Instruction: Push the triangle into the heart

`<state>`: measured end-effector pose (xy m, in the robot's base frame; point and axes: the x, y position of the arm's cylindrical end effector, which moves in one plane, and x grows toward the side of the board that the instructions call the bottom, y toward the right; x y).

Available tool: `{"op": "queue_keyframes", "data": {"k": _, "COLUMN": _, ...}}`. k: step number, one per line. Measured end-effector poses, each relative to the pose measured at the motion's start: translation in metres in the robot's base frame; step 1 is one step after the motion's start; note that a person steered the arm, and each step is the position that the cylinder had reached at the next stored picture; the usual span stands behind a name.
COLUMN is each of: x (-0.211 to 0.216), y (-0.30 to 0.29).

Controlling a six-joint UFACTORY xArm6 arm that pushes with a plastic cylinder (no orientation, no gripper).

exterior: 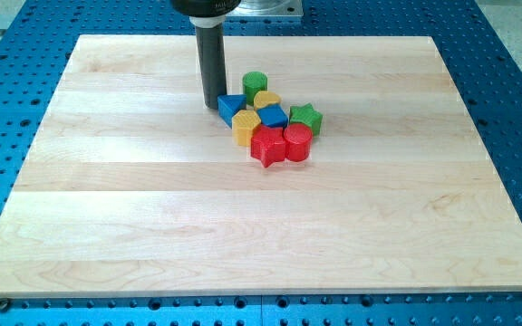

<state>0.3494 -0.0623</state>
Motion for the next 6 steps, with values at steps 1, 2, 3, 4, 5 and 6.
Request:
{"op": "queue_keyframes", "data": {"k": 1, "x": -0.001, "y": -0.006}}
{"op": "queue_keyframes", "data": {"k": 2, "x": 0.003, "y": -0.027}}
{"op": "queue_keyframes", "data": {"k": 3, "x": 0.018, "y": -0.025}}
{"op": "queue_keyframes", "data": {"k": 4, "x": 0.029, "y": -0.005}}
{"op": "queue_keyframes", "data": {"k": 5, "x": 0.029, "y": 0.031}}
{"op": "queue_keyframes", "data": {"k": 6, "x": 0.026, "y": 0.019}}
